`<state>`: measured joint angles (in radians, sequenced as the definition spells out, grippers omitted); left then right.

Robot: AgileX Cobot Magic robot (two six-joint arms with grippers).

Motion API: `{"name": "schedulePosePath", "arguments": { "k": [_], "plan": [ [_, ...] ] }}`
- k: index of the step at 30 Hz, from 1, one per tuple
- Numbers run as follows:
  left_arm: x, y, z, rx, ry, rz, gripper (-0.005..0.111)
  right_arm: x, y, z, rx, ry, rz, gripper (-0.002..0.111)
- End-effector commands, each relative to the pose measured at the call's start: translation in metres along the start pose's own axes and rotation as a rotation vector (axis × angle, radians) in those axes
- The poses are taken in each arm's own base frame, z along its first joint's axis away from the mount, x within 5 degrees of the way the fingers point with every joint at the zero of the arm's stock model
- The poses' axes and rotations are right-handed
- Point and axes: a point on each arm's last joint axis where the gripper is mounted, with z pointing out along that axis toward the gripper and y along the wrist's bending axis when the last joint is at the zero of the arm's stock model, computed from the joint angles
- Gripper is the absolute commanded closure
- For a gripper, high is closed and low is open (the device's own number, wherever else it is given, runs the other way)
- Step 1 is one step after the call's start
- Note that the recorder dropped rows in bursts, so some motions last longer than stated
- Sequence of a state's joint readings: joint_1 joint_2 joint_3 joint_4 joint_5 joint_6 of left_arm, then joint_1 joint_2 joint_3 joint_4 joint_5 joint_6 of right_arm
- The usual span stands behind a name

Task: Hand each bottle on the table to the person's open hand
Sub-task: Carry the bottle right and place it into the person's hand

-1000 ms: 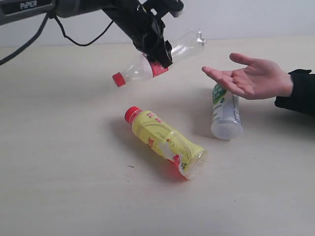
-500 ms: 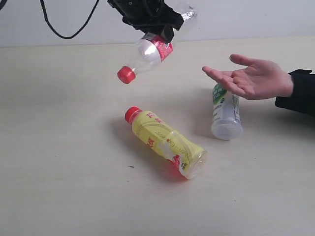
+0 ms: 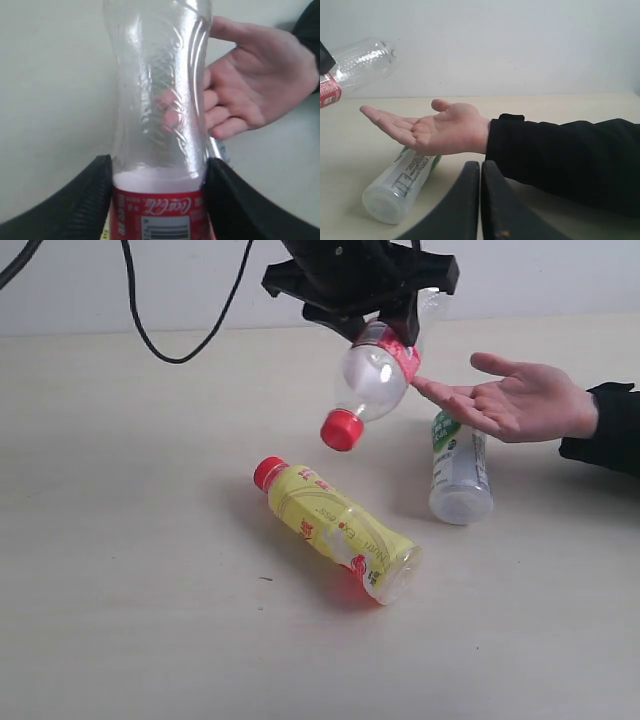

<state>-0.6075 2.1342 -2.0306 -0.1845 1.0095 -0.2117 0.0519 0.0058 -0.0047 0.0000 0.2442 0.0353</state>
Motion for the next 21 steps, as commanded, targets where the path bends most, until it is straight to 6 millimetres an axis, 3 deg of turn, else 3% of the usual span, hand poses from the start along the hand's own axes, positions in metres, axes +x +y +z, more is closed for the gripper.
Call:
{"name": "schedulePosePath", "arguments": {
  "k": [1,4,8,16,21],
  "plan": [
    [0.000,-0.030,-0.006,0.057,-0.074,-0.063,0.107,0.001,0.000,0.000,0.005,-0.008,0.000,0.106],
    [0.002,-0.068,-0.004,0.150,-0.190,-0.088,0.107,0.001,0.000,0.000,0.005,-0.008,0.000,0.106],
    [0.004,-0.095,0.011,0.254,-0.305,-0.181,0.107,0.001,0.000,0.000,0.005,-0.008,0.000,0.106],
    [0.029,-0.094,0.075,0.431,-0.475,-0.498,0.107,0.001,0.000,0.000,0.005,-0.008,0.000,0.106],
    [0.038,-0.084,0.091,0.416,-0.484,-0.507,0.107,0.001,0.000,0.000,0.005,-0.008,0.000,0.106]
  ]
}}
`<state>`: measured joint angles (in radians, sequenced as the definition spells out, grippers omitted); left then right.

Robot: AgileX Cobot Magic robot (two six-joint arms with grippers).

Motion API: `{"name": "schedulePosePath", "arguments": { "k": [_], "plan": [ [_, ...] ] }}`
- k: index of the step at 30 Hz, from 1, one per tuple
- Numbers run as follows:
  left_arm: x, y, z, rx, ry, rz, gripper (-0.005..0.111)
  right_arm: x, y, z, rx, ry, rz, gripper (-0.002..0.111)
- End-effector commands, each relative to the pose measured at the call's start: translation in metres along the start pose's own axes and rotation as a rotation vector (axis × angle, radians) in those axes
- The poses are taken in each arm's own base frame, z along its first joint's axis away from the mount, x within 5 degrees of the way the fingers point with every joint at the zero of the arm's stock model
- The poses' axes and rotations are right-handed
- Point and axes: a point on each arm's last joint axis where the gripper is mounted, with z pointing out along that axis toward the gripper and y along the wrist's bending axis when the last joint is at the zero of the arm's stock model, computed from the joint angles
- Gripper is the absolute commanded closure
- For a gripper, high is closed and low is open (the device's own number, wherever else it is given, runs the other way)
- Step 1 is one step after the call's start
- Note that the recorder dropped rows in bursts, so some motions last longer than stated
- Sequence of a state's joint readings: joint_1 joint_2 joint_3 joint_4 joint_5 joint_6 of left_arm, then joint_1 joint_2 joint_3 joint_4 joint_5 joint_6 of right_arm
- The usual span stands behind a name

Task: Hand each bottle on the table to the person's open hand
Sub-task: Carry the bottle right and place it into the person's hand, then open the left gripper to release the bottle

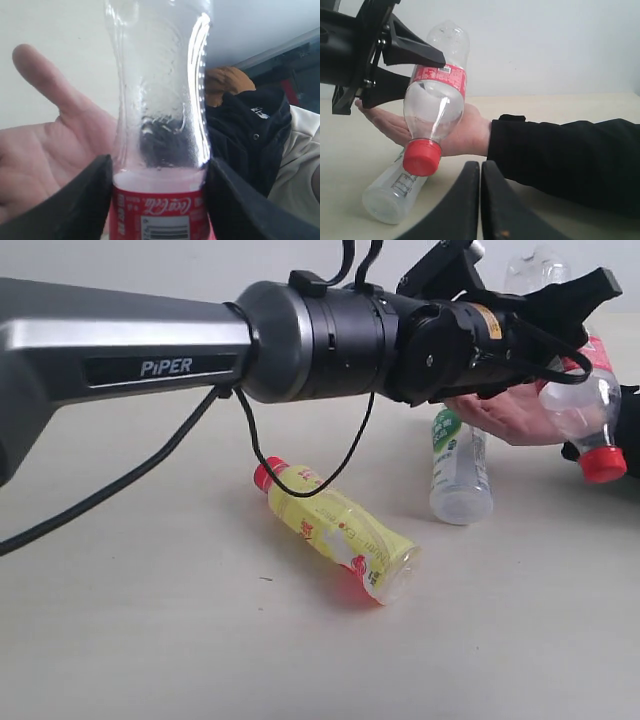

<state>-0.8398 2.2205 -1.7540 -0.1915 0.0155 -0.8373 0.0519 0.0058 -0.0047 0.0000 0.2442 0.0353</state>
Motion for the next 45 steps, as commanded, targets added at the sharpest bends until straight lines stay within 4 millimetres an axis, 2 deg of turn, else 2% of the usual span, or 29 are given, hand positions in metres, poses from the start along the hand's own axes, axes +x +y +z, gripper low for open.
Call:
{"name": "schedulePosePath", "arguments": {
  "k": [1,6,16,28,30,33,40,45],
  "plan": [
    [0.002,0.008,0.001,0.005,-0.018,-0.011,0.107,0.001,0.000,0.000,0.005,-0.008,0.000,0.106],
    [0.000,0.019,0.002,-0.024,-0.015,-0.017,0.107,0.001,0.000,0.000,0.005,-0.008,0.000,0.106],
    [-0.008,0.029,0.001,-0.076,0.004,-0.001,0.107,0.001,0.000,0.000,0.005,-0.008,0.000,0.106],
    [-0.006,0.037,0.002,-0.124,0.041,0.010,0.105,0.001,0.000,0.000,0.005,-0.007,0.000,0.106],
    [-0.006,0.040,0.002,-0.146,0.056,0.007,0.101,0.001,0.000,0.000,0.005,-0.007,0.000,0.106],
    [-0.008,0.045,0.001,-0.174,0.073,0.002,0.087,0.001,0.000,0.000,0.005,-0.007,0.000,0.106],
    [-0.008,0.044,0.001,-0.170,0.068,0.002,0.047,0.001,0.000,0.000,0.005,-0.007,0.000,0.106],
    [-0.008,0.044,0.001,-0.171,0.069,-0.001,0.032,0.001,0.000,0.000,0.005,-0.007,0.000,0.106]
  ]
}}
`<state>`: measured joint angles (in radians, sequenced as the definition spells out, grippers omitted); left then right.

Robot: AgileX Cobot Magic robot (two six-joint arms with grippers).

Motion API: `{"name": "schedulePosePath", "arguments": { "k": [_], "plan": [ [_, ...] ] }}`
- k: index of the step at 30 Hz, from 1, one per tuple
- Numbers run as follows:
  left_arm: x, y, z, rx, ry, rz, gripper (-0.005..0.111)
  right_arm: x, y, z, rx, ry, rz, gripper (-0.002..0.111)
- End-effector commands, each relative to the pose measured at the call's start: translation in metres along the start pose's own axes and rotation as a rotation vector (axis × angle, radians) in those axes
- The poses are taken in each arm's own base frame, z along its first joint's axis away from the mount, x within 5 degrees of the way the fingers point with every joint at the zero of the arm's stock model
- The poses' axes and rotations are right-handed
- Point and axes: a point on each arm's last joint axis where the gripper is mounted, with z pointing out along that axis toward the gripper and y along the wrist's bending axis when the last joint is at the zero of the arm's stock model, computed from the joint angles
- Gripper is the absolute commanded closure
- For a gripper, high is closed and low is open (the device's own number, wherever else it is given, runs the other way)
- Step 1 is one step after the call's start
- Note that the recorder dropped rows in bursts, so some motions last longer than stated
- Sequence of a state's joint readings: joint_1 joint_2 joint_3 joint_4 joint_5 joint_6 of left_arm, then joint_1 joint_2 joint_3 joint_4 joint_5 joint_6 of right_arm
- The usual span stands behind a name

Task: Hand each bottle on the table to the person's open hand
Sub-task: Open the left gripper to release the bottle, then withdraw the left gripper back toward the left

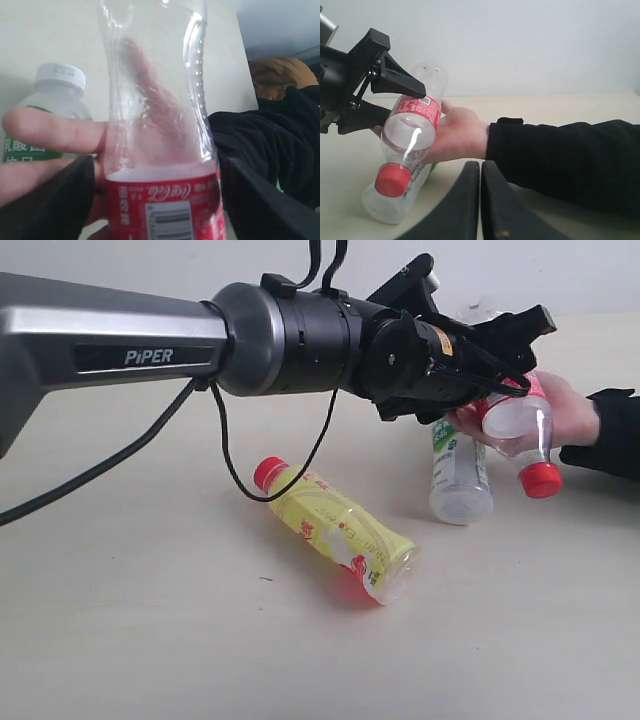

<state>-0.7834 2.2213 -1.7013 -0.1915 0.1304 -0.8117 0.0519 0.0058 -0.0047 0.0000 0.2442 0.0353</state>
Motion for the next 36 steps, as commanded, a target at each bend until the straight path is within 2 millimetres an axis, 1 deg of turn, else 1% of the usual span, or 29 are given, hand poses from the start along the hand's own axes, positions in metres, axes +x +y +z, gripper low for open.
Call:
{"name": "schedulePosePath", "arguments": {
  "k": [1,5,7,11,12,13,15,17,18,20,21,22,23,25,27,28,29,30,31,32,33,35,36],
  "plan": [
    [0.000,0.005,0.003,-0.015,0.006,0.000,0.029,0.001,0.000,0.000,0.005,-0.007,0.000,0.106],
    [0.000,0.005,0.003,-0.013,0.003,0.000,0.028,0.001,0.000,0.000,0.005,-0.007,0.000,0.106],
    [-0.003,0.000,-0.002,0.004,-0.008,0.001,0.028,0.001,0.000,0.000,0.005,-0.007,0.000,0.106],
    [-0.018,-0.022,-0.025,0.058,-0.045,0.023,0.028,0.001,0.000,0.000,0.005,-0.007,0.000,0.106],
    [-0.024,-0.028,-0.034,0.073,-0.061,0.033,0.029,0.001,0.000,0.000,0.005,-0.007,0.000,0.106],
    [-0.028,-0.031,-0.039,0.076,-0.068,0.043,0.029,0.001,0.000,0.000,0.005,-0.007,0.000,0.106],
    [-0.037,-0.042,-0.056,0.091,-0.088,0.086,0.036,0.001,0.000,0.000,0.005,-0.007,0.000,0.106],
    [-0.045,-0.048,-0.069,0.099,-0.105,0.132,0.050,0.001,0.000,0.000,0.005,-0.007,0.000,0.106],
    [-0.048,-0.053,-0.077,0.100,-0.109,0.172,0.062,0.001,0.000,0.000,0.005,-0.007,0.000,0.106],
    [-0.057,-0.062,-0.098,0.100,-0.122,0.266,0.089,0.001,0.000,0.000,0.005,-0.007,0.000,0.106],
    [-0.062,-0.066,-0.110,0.095,-0.126,0.328,0.106,0.001,0.000,0.000,0.005,-0.007,0.000,0.106],
    [-0.065,-0.071,-0.121,0.094,-0.132,0.395,0.105,0.001,0.000,0.000,0.005,-0.007,0.000,0.106],
    [-0.068,-0.074,-0.131,0.093,-0.135,0.422,0.106,0.001,0.000,0.000,0.005,-0.007,0.000,0.106],
    [-0.071,-0.081,-0.152,0.075,-0.132,0.569,0.107,0.001,0.000,0.000,0.005,-0.007,0.000,0.106],
    [-0.065,-0.085,-0.168,0.067,-0.106,0.684,0.107,0.001,0.000,0.000,0.005,-0.007,0.000,0.106],
    [-0.061,-0.084,-0.175,0.070,-0.106,0.714,0.107,0.001,0.000,0.000,0.005,-0.007,0.000,0.106],
    [-0.056,-0.079,-0.179,0.068,-0.102,0.719,0.107,0.001,0.000,0.000,0.005,-0.007,0.000,0.106],
    [-0.054,-0.075,-0.189,0.084,-0.132,0.717,0.107,0.001,0.000,0.000,0.005,-0.007,0.000,0.106],
    [-0.048,-0.066,-0.191,0.082,-0.138,0.716,0.107,0.001,0.000,0.000,0.005,-0.007,0.000,0.106],
    [-0.044,-0.060,-0.199,0.095,-0.164,0.714,0.107,0.001,0.000,0.000,0.005,-0.007,0.000,0.106],
    [-0.036,-0.046,-0.203,0.099,-0.186,0.721,0.107,0.001,0.000,0.000,0.005,-0.007,0.000,0.106],
    [-0.023,-0.030,-0.216,0.133,-0.251,0.742,0.107,0.001,0.000,0.000,0.005,-0.007,0.000,0.106],
    [-0.010,-0.013,-0.224,0.143,-0.279,0.754,0.107,0.001,0.000,0.000,0.005,-0.007,0.000,0.106]
  ]
}}
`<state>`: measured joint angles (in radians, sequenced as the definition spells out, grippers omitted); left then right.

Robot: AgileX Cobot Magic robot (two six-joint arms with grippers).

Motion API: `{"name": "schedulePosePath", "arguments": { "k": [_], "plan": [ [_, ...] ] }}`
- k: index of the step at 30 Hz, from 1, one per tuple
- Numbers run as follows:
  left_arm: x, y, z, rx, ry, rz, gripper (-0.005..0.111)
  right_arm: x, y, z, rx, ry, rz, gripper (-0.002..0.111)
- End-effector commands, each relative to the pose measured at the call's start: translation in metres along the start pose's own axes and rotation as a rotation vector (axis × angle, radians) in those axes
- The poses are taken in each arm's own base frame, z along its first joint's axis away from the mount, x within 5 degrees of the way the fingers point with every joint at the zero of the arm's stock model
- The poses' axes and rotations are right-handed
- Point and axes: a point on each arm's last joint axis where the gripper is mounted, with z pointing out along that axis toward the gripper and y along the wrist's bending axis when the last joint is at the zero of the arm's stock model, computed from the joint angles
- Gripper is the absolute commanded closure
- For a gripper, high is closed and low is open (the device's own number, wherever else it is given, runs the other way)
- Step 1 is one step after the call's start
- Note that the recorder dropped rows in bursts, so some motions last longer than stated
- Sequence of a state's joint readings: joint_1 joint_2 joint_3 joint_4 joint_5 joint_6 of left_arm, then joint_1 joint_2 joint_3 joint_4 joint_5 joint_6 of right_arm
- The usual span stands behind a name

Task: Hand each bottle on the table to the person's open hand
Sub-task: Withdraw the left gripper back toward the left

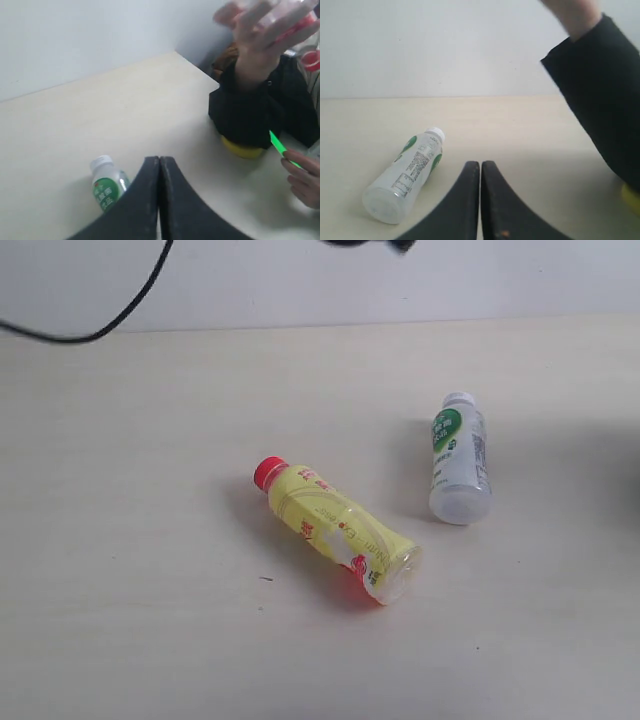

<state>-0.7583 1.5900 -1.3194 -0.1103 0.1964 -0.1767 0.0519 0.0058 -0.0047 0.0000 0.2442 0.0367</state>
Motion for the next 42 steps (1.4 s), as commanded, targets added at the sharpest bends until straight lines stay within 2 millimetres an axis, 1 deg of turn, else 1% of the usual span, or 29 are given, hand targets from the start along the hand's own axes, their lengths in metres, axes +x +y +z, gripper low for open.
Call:
{"name": "schedulePosePath", "arguments": {
  "k": [1,2,3,4,5,9,12,16,18,20,21,22,23,24,27,30,32,35,42],
  "plan": [
    [0.048,0.011,-0.041,0.022,-0.174,0.052,0.107,0.001,0.000,0.000,0.005,-0.007,-0.002,0.106],
    [0.066,0.016,-0.048,0.021,-0.189,0.054,0.107,0.001,0.000,0.000,0.005,-0.007,-0.002,0.106],
    [0.077,0.020,-0.061,0.030,-0.259,0.050,0.107,0.001,0.000,0.000,0.005,-0.007,-0.002,0.106],
    [0.094,0.024,-0.069,0.032,-0.272,0.050,0.107,0.001,0.000,0.000,0.005,-0.007,-0.002,0.106],
    [0.107,0.028,-0.079,0.035,-0.305,0.053,0.107,0.001,0.000,0.000,0.005,-0.007,-0.002,0.106],
    [0.147,0.042,-0.112,0.035,-0.376,0.053,0.107,0.001,0.000,0.000,0.005,-0.007,-0.002,0.106],
    [0.169,0.050,-0.128,0.037,-0.381,0.022,0.107,0.001,0.000,0.000,0.005,-0.007,-0.002,0.106],
    [0.190,0.056,-0.137,0.030,-0.329,-0.015,0.107,0.001,0.000,0.000,0.005,-0.007,-0.002,0.106],
    [0.201,0.054,-0.142,0.071,-0.302,0.048,0.107,0.001,0.000,0.000,0.005,-0.007,-0.002,0.106],
    [0.210,0.051,-0.149,0.130,-0.312,0.105,0.107,0.001,0.000,0.000,0.005,-0.007,-0.002,0.106],
    [0.218,0.052,-0.161,0.160,-0.359,0.064,0.107,0.001,0.000,0.000,0.005,-0.007,-0.002,0.106],
    [0.218,0.053,-0.166,0.169,-0.395,0.036,0.107,0.001,0.000,0.000,0.005,-0.007,-0.002,0.106],
    [0.213,0.054,-0.172,0.168,-0.438,0.008,0.107,0.001,0.000,0.000,0.005,-0.007,-0.002,0.106],
    [0.213,0.054,-0.175,0.163,-0.426,0.010,0.107,0.001,0.000,0.000,0.005,-0.007,-0.002,0.106],
    [0.210,0.052,-0.193,0.178,-0.460,0.020,0.107,0.001,0.000,0.000,0.005,-0.007,-0.002,0.106],
    [0.219,0.056,-0.204,0.134,-0.369,0.068,0.107,0.001,0.000,0.000,0.005,-0.007,-0.002,0.106],
    [0.222,0.057,-0.211,0.121,-0.359,0.091,0.107,0.001,0.000,0.000,0.005,-0.007,-0.002,0.106],
    [0.226,0.059,-0.217,0.097,-0.341,0.165,0.107,0.001,0.000,0.000,0.005,-0.007,-0.002,0.106],
    [0.233,0.062,-0.217,0.074,-0.268,0.178,0.107,0.001,0.000,0.000,0.005,-0.008,-0.002,0.106]
  ]
}}
